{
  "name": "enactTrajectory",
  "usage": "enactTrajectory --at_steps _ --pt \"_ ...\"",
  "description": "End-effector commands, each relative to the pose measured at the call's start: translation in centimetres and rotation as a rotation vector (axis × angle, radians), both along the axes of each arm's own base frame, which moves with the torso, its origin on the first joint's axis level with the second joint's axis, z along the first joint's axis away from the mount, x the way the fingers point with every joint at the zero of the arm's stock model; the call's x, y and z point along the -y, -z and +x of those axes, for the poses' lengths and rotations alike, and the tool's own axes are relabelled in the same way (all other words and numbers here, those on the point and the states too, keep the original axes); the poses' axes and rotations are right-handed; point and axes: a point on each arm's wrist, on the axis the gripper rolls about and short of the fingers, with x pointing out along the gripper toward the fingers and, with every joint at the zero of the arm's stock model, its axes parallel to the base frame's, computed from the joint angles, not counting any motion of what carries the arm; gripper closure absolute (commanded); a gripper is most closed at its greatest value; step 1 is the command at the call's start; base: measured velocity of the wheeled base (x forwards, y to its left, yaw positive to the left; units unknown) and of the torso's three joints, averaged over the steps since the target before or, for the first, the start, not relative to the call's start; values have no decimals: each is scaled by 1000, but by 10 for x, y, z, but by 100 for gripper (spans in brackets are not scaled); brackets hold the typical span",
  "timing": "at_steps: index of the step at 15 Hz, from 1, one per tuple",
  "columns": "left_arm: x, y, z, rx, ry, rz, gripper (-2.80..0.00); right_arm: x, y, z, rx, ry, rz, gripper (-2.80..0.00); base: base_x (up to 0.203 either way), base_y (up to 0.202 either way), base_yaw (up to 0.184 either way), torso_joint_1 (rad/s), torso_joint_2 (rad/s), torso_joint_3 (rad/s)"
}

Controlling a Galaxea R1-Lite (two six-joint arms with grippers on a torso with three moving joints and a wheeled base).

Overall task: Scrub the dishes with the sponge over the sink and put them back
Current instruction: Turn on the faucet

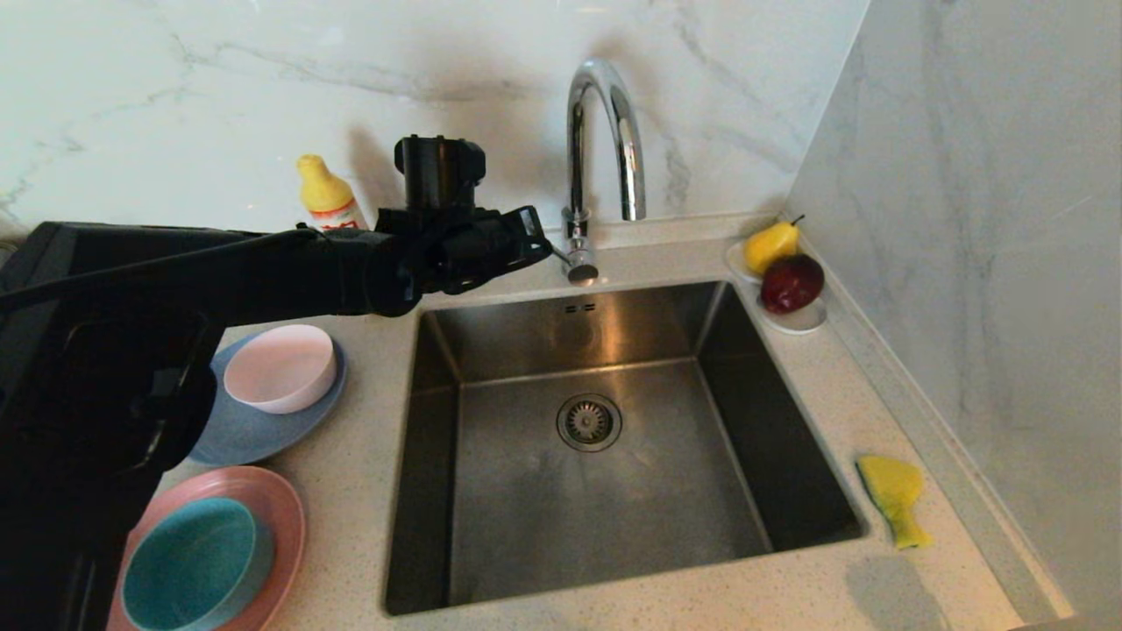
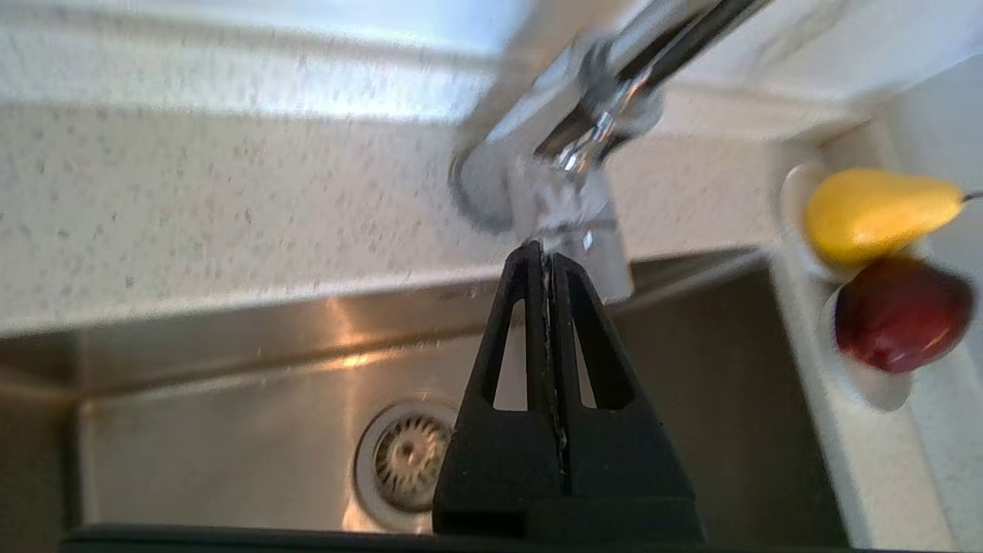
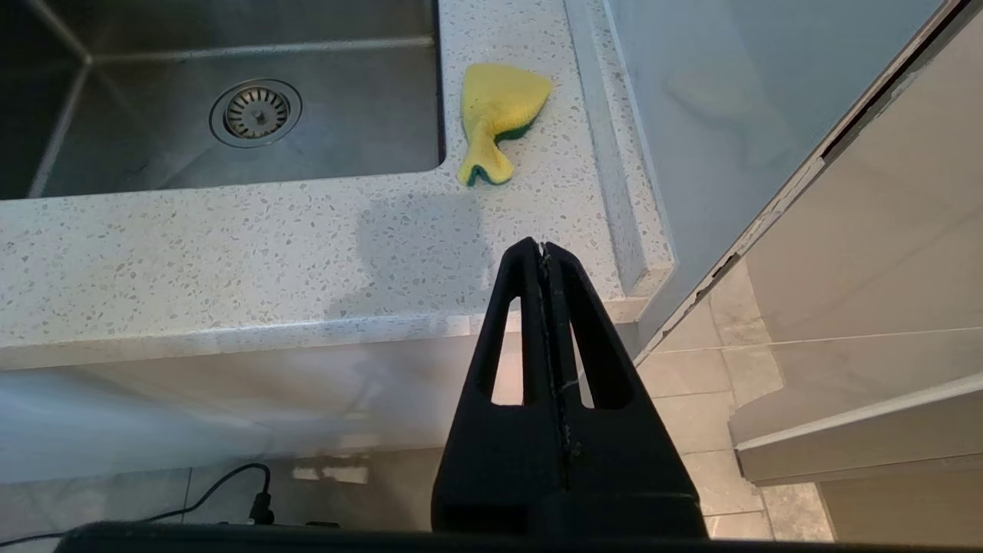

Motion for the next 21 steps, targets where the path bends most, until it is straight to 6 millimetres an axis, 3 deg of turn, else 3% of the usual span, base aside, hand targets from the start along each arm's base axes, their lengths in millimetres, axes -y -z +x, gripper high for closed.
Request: enactTrajectory --at_steps 1,7,11,21 --pt "0 -5 0 27 4 -14 0 0 0 0 0 0 0 0 0 0 0 0 0 0" --pt "7 20 15 38 3 -14 0 0 0 0 0 0 0 0 0 0 0 0 0 0" --pt "8 25 18 39 9 -11 0 0 0 0 0 0 0 0 0 0 0 0 0 0" --pt "17 33 4 -36 25 15 0 0 0 0 0 0 0 0 0 0 0 0 0 0"
